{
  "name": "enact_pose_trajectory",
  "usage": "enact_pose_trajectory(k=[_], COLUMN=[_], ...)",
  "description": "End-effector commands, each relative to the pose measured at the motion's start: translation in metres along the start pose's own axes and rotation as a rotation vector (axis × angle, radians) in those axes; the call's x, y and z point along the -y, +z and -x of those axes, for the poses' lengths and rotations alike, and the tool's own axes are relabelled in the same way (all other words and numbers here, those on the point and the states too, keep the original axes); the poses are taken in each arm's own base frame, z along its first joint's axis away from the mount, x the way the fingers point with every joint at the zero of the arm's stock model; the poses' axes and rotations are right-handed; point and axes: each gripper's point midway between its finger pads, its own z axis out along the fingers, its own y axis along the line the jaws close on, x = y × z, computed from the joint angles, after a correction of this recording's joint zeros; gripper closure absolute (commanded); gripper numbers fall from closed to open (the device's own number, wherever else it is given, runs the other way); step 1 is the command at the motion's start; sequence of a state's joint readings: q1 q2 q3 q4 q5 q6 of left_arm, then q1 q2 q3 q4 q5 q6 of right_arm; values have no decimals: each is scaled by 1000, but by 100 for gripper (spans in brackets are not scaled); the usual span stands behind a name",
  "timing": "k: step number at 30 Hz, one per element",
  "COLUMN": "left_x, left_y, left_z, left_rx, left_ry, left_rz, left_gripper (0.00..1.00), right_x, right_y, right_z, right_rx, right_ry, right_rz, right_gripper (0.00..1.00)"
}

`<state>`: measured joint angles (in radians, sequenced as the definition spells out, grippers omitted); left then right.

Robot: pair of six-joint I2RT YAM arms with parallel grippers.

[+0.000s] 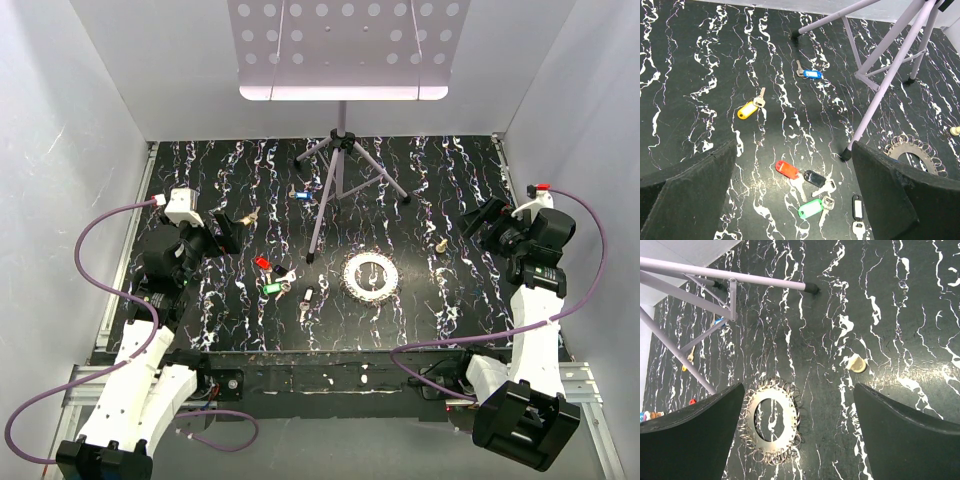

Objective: Put the keys on the keyring

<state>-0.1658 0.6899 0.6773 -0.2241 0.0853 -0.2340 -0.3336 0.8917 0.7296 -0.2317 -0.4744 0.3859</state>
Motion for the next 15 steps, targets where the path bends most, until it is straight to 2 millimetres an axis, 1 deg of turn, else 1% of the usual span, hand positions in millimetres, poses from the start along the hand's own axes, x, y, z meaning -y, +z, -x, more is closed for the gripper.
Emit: enact_pose_trajectory(k=[1, 5, 8, 10, 13, 15], left_x=[0, 0, 2, 3, 3, 3], left_y=[-3, -3, -2, -3, -2, -2], left_z=[8, 8, 7, 7, 6, 6], left_rx=[29, 29, 24, 24, 22, 21], left_ry=[19, 17, 16, 13, 13, 12], left_rz=[2, 2, -6, -12, -17, -15], left_gripper=[0, 1, 0, 0, 0, 0], right_x=[-15, -20, -26, -33, -47, -51], right_y=[-4, -4, -4, -5, -11, -13], right_z=[19, 13, 5, -6, -15, -19], right_rx=[52, 36, 14, -18, -41, -52], right_ry=[-51, -83, -110, -148, -198, -226], right_rz=[60, 109, 165, 236, 342, 379], right_gripper=[0, 0, 0, 0, 0, 0])
